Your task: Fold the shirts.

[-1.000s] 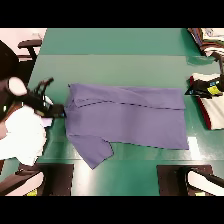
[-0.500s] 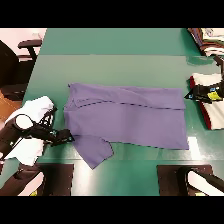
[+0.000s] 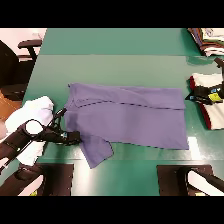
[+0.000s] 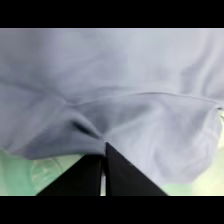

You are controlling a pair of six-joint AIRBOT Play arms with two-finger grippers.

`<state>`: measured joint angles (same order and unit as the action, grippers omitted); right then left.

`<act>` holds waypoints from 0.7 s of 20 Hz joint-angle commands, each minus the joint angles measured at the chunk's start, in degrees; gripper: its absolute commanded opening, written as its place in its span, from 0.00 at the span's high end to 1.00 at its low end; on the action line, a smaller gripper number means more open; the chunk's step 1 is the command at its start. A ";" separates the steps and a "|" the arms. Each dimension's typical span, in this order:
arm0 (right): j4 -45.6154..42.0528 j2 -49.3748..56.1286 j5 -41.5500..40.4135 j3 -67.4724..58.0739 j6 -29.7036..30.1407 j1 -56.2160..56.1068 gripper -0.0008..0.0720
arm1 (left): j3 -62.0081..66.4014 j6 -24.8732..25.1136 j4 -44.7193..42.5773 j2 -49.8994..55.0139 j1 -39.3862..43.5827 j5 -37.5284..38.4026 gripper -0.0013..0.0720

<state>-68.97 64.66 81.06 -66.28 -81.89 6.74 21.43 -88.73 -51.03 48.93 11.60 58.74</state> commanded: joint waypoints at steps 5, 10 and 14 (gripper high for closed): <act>-7.96 -4.96 6.45 15.52 1.01 15.32 0.42 | 7.48 0.83 -2.86 -0.07 1.16 5.07 0.95; -10.67 -5.07 5.46 32.02 1.03 24.87 0.29 | 9.16 1.33 -2.78 -0.04 1.16 3.69 0.95; -1.38 -1.25 0.66 36.44 1.44 20.57 0.30 | 9.16 1.36 -2.80 -0.04 1.16 3.65 0.95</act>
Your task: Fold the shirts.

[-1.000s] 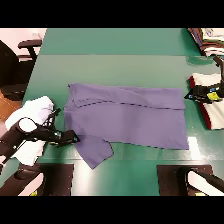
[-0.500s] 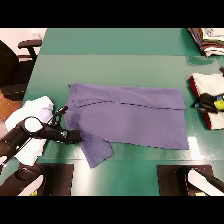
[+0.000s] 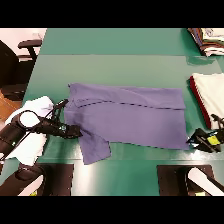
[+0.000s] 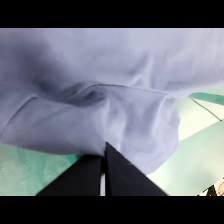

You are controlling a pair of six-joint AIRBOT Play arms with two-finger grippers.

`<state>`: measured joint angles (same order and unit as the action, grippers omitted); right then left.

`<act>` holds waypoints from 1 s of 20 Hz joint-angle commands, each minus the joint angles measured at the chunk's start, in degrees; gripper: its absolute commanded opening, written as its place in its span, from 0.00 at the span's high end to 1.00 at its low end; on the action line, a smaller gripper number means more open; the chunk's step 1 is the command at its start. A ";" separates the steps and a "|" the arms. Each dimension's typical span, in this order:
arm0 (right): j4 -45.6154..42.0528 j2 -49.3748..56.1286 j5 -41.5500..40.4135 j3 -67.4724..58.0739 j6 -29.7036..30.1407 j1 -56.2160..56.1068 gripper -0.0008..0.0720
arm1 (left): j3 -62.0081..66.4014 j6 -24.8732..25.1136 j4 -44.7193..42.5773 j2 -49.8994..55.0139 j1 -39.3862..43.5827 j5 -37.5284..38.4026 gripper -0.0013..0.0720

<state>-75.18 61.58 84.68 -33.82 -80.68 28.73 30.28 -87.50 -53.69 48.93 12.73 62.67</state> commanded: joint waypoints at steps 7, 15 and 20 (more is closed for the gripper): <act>2.71 0.33 -1.77 -1.53 0.22 -14.62 0.96 | 0.31 0.76 -0.85 -1.16 0.09 7.21 0.95; -6.93 -14.43 6.21 -11.43 0.15 -15.58 0.96 | 8.37 -8.44 -2.69 -12.94 0.20 16.52 0.95; -6.93 -2.89 1.64 -23.15 -0.33 -21.73 0.96 | 17.66 -3.15 -10.58 -0.92 0.20 4.31 0.95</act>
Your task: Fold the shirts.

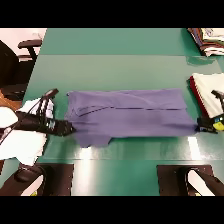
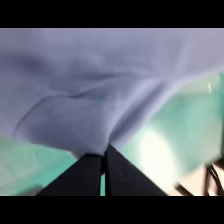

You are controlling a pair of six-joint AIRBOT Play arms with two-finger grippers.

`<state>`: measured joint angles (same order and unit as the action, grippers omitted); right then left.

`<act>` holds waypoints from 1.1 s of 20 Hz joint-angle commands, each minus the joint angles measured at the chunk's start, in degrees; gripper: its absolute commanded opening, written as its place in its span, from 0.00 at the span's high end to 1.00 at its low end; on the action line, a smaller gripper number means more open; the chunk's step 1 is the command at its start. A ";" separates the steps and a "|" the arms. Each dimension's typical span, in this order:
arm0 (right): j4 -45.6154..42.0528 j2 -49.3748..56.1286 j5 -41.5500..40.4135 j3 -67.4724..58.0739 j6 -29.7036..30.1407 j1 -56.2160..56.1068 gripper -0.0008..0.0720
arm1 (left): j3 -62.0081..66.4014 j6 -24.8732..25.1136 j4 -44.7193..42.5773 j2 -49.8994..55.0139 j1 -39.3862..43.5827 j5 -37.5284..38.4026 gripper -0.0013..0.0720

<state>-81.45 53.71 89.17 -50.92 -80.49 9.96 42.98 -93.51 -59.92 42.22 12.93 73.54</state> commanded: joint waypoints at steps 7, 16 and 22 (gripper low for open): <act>-0.55 29.75 -7.13 -28.46 -1.81 -8.00 0.96 | 20.41 3.98 -11.96 31.23 0.00 -20.87 0.95; 17.62 44.19 -7.04 -42.93 2.47 -3.87 0.45 | 26.18 1.99 -11.74 37.94 0.00 -26.16 0.35; 18.93 41.18 -2.36 -37.09 5.55 7.06 0.23 | 29.51 2.19 -8.37 37.86 0.02 -22.43 0.89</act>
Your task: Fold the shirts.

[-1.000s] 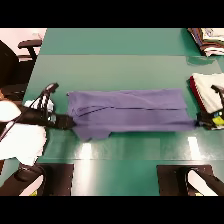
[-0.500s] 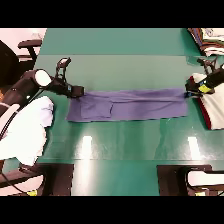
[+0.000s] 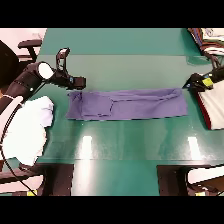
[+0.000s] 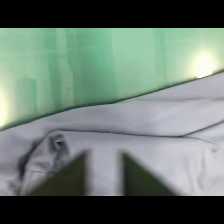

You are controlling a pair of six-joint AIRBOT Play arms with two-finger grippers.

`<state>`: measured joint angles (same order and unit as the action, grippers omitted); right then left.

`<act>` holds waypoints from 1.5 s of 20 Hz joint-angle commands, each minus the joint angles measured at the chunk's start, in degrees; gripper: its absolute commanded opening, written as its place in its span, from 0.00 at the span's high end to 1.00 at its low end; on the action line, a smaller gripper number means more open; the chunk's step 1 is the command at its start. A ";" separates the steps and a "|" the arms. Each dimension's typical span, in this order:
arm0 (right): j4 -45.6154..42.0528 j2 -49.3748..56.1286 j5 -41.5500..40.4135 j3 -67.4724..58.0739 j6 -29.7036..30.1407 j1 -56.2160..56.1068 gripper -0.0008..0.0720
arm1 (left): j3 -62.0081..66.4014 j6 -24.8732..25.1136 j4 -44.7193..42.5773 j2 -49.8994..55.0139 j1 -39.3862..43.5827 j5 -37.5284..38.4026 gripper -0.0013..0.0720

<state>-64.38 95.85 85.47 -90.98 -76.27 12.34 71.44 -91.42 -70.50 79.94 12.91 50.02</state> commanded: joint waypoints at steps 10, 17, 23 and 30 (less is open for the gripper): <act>9.42 0.81 -8.44 20.70 6.29 7.21 0.31 | 1.29 0.35 11.45 6.49 10.69 -7.34 0.95; 10.86 0.04 -10.16 16.68 6.32 0.87 0.96 | 5.38 1.49 15.54 13.68 14.84 -6.67 0.95; 18.12 -10.38 -3.82 3.85 6.16 -5.29 0.96 | 15.56 1.88 15.65 21.57 18.01 -5.70 0.95; 21.35 -15.23 -3.85 -9.29 1.64 -18.03 0.96 | 21.53 1.86 15.54 28.57 20.11 -2.38 0.95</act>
<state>-44.38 81.97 81.36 -95.39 -72.75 -0.84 91.35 -89.56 -54.96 106.30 32.25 46.50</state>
